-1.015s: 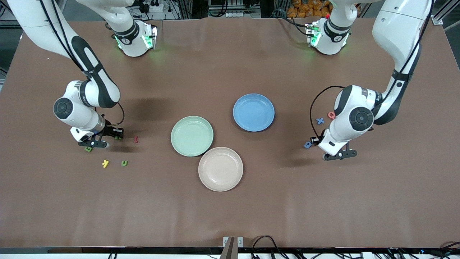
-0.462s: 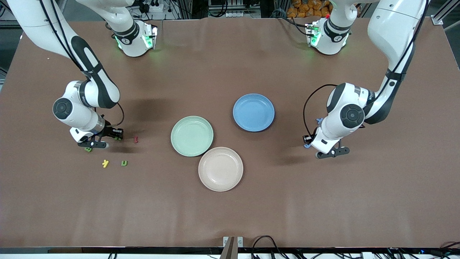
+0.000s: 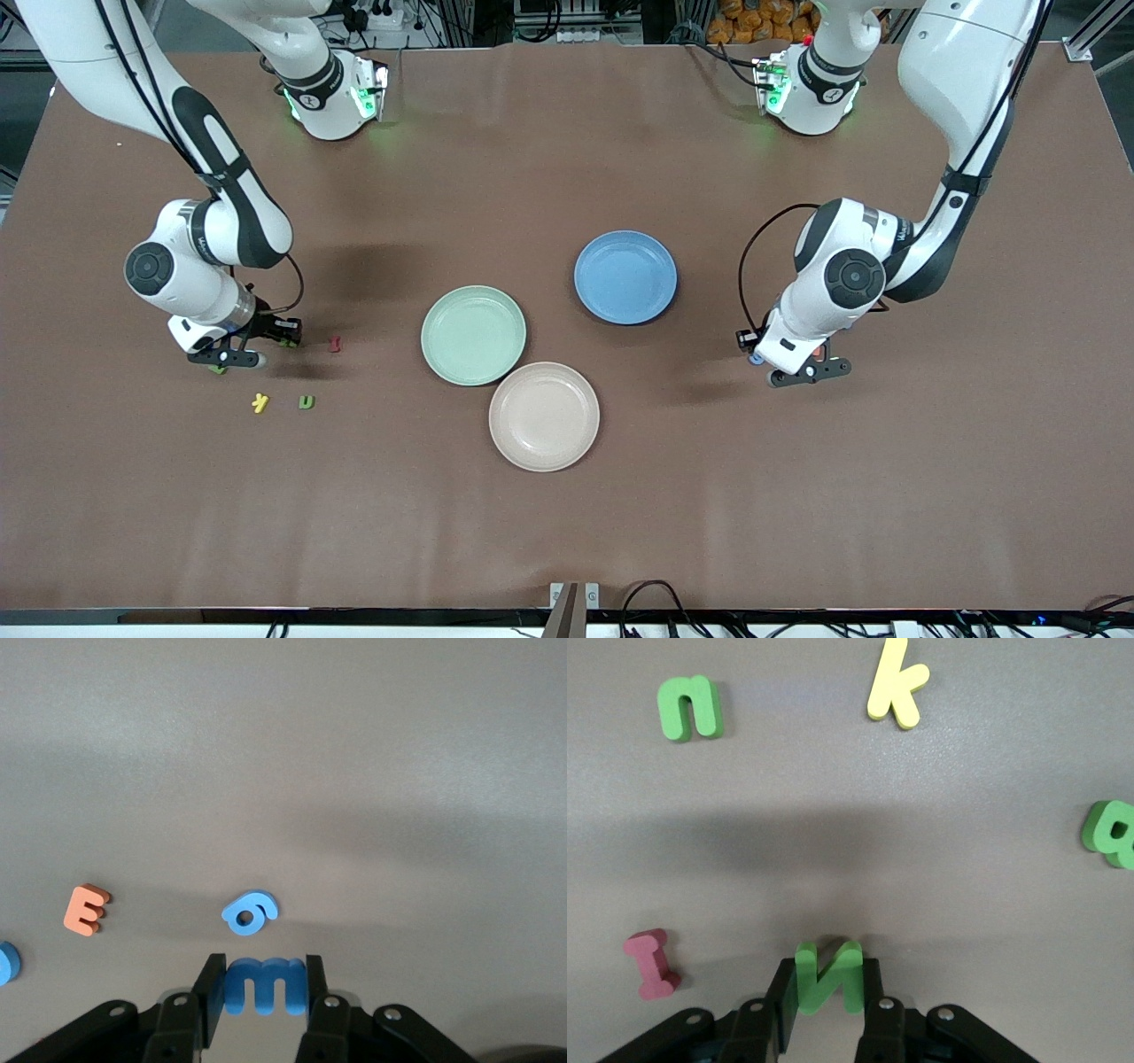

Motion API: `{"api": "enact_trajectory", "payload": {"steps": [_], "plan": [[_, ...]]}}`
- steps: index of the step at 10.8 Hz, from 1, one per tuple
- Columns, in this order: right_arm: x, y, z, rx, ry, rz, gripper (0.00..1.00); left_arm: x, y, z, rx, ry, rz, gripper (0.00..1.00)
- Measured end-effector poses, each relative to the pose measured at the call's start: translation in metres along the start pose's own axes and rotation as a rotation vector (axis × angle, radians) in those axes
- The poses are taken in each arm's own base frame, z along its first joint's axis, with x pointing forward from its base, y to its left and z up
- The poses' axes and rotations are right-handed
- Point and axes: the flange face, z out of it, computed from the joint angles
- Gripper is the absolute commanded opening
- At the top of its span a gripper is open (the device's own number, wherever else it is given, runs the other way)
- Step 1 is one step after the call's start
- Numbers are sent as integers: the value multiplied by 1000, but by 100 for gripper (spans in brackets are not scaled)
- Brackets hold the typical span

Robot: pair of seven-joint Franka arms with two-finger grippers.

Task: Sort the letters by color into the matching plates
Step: 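Carry the blue m over the blue plate with the left gripper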

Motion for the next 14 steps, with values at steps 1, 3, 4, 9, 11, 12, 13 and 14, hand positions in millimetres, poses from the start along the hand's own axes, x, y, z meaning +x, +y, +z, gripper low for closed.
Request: {"api": "enact_trajectory", "payload": {"steps": [1, 3, 4, 9, 11, 12, 13, 14], "plan": [[0, 0, 0, 0, 1, 0, 27, -1, 2, -1, -1, 1, 3, 0], [1, 0, -1, 0, 2, 0, 27, -5, 8, -2, -2, -4, -4, 0], [1, 0, -1, 0, 3, 0, 27, -9, 16, -4, -7, -6, -13, 0], [8, -1, -11, 1, -19, 0, 27, -37, 72, -18, -23, -1, -64, 0], [10, -1, -13, 1, -17, 0, 27, -45, 83, -18, -22, -1, -70, 0], [11, -1, -13, 1, -16, 0, 27, -47, 86, -17, -21, -2, -71, 0], [11, -1, -14, 1, -15, 0, 27, -49, 89, -16, -19, -6, -81, 0], [12, -1, -14, 1, -14, 0, 27, -53, 94, -13, -16, -11, -92, 0]]}}
